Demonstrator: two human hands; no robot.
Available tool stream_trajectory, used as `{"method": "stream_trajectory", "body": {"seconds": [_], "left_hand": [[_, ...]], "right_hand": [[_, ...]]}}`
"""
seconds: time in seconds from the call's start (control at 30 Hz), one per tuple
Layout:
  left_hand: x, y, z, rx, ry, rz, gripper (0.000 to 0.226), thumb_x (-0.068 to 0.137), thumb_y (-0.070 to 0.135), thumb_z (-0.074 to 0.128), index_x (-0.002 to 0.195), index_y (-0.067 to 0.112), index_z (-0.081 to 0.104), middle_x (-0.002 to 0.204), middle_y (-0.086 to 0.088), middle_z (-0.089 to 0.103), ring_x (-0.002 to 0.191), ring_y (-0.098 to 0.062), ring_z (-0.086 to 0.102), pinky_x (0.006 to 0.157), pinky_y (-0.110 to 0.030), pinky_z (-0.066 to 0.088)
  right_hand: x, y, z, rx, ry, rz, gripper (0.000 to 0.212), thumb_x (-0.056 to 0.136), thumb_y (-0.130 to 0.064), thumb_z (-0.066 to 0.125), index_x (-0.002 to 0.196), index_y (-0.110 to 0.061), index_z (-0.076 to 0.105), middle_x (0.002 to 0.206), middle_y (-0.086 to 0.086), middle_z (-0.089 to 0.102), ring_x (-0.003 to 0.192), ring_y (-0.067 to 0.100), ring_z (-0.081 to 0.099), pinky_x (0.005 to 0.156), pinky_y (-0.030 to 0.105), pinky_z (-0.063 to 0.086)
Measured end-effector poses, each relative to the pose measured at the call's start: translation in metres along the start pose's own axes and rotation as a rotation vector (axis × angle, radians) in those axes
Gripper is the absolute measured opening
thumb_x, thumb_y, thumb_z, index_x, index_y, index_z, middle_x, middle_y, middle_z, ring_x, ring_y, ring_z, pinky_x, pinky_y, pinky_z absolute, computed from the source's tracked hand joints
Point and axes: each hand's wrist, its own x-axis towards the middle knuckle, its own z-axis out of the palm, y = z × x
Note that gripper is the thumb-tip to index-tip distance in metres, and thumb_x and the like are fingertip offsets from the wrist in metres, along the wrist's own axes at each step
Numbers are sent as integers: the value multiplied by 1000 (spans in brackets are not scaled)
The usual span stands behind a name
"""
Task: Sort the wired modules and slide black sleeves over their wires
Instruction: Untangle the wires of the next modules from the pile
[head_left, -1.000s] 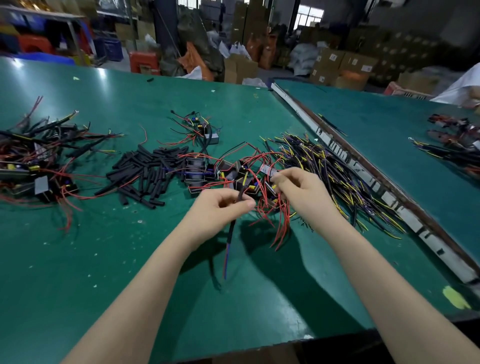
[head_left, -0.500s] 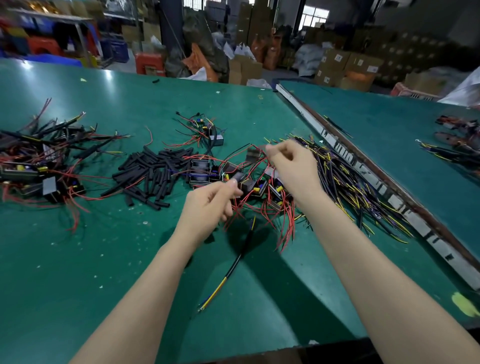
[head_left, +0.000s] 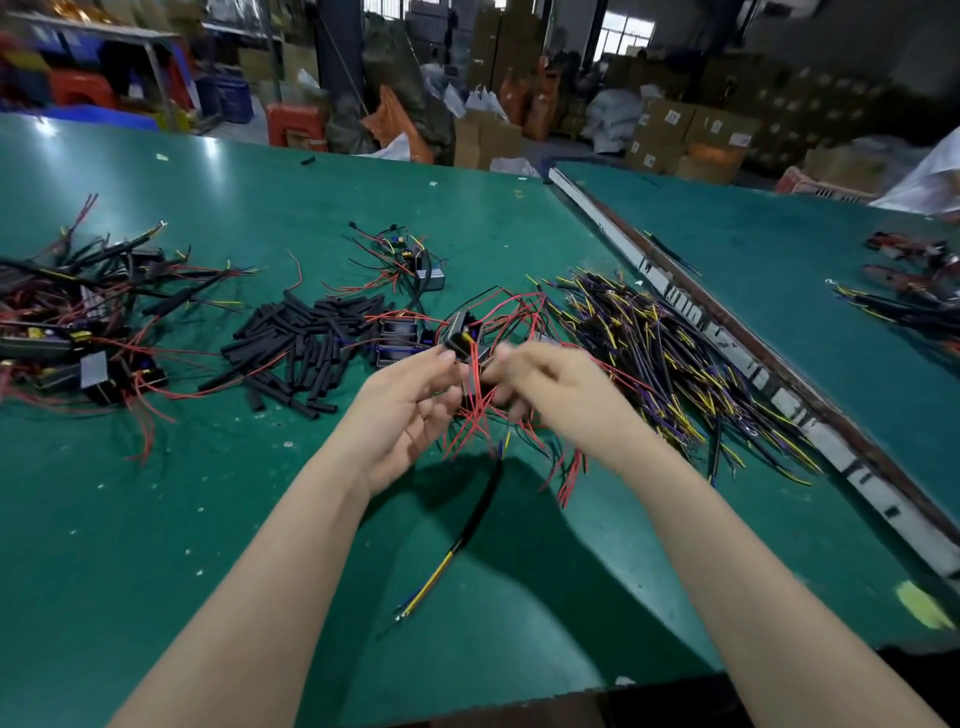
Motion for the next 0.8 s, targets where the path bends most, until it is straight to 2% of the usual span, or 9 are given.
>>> {"method": "stream_trajectory", "body": {"seconds": [0.07,0.13,0.2,0.27,0.37,0.47,0.6,0.7,0.8], "left_hand": [[-1,-1,-1,41,-21,-23,21,87,22,64,108,17,63,82,1,72,47,-1,52,37,-9,37],[-2,-1,-1,77,-51,-38,28,80,26,68,106,16,66,86,-1,72,45,-1,50,38,-9,35],[-3,-1,2,72,-81,-58,41,69,32,68,106,14,67,84,-1,72,45,-2,50,37,-9,34],[-3,-1,2,63,-96,-66,45,67,33,65,108,14,64,81,-1,71,45,-3,51,36,-10,34],[-3,0,3,69,-103,-76,49,66,37,65,110,17,62,81,1,70,50,-5,55,37,-11,37],[-5,0,2,50,-121,-75,47,66,39,65,110,20,62,81,2,69,54,-6,57,38,-11,38],[-5,1,2,35,-126,-32,25,86,34,58,109,28,66,79,5,67,57,-6,58,39,-12,38],[-5,2,3,-5,-79,82,19,92,29,52,103,27,67,76,7,66,55,-4,59,40,-12,39],[-6,5,4,-94,-52,182,18,94,26,49,104,24,64,73,8,66,53,-2,60,40,-10,41]], "right_hand": [[13,10,-9,34,319,60,13,96,-20,54,87,-25,61,75,-10,64,64,2,60,60,18,46],[27,24,-17,0,425,198,6,93,-19,56,96,-23,58,88,-6,62,88,18,64,79,37,51],[40,33,-21,-44,419,328,17,93,-20,55,109,-18,55,92,-5,58,96,24,62,88,43,50],[53,35,-23,-133,427,397,25,94,-27,54,115,-14,55,90,-3,55,91,22,58,84,38,49],[70,34,-21,-442,311,517,39,90,-53,53,96,-15,61,89,6,60,91,27,55,78,34,47],[76,32,-16,-664,192,591,29,85,-44,57,79,-16,53,97,13,59,94,30,55,82,35,45],[71,31,-25,-361,461,360,25,96,-36,47,85,-17,59,88,5,64,87,28,59,78,35,45],[55,23,-31,18,670,111,30,100,-39,46,81,-23,63,68,-6,58,60,7,49,61,27,37],[36,14,-36,99,757,-83,24,100,-36,48,88,-21,63,66,-10,52,56,-3,44,57,16,36]]}}
